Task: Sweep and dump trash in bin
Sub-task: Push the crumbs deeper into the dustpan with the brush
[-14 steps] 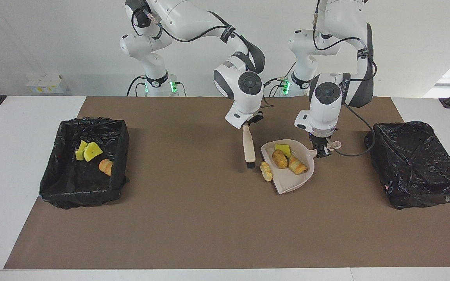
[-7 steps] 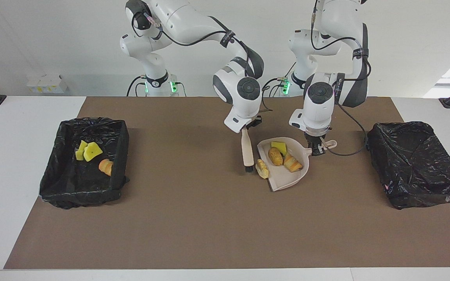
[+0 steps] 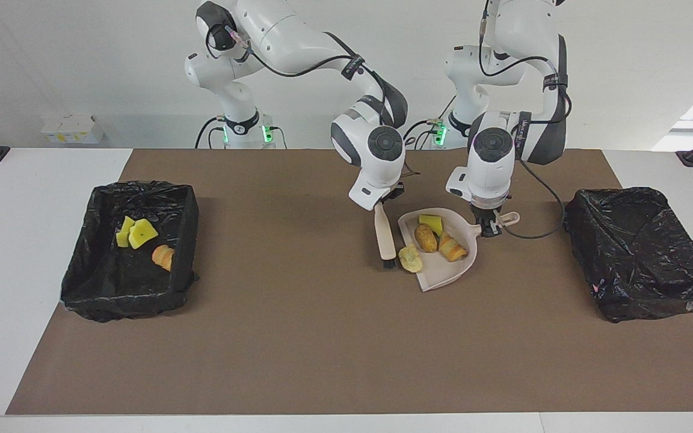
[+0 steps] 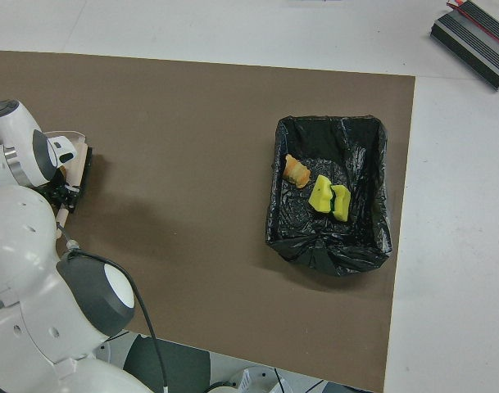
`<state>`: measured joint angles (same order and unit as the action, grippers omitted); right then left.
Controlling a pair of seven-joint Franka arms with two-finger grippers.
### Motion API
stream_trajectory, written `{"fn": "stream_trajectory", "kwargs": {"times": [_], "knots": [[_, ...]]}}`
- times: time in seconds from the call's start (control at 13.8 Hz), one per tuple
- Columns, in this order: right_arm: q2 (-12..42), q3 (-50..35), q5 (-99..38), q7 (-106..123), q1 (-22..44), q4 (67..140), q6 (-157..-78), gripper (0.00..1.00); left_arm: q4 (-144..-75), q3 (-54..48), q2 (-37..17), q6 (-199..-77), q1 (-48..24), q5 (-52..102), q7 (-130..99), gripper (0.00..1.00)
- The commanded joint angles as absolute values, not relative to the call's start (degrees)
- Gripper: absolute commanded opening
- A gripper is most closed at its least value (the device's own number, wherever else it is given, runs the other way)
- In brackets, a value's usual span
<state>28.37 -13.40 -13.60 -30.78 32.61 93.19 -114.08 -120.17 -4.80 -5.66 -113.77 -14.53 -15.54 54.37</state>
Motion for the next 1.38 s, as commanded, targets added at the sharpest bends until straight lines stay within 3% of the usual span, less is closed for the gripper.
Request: {"fn": "stream_trajectory", "kwargs": {"times": [0.0,0.29,0.73,1.02,1.31], "knots": [[28.1,-13.7,-18.4,-29.7,33.4,93.9,-117.7,0.00,-121.6,-4.3,-4.0,-113.3,-15.5,-15.1,54.8,0.00],[26.6,-13.7,-21.6,-32.1,35.5,93.9,-115.6,0.00,-121.6,-4.3,-4.0,-113.6,-15.5,-15.1,54.7,0.00],[22.9,-13.4,-20.8,-32.4,31.4,93.3,-105.3,0.00,-121.7,-4.3,-4.0,-114.4,-14.8,-15.1,55.6,0.00],[21.5,-13.1,-18.6,-31.6,30.2,97.5,-107.3,0.00,-121.7,-4.2,-4.1,-116.2,-14.6,-15.1,55.9,0.00],[26.5,-13.5,-9.0,-30.5,29.7,97.9,-115.6,0.00,-122.9,-4.2,-3.8,-117.2,-14.6,-15.1,56.2,0.00]]}}
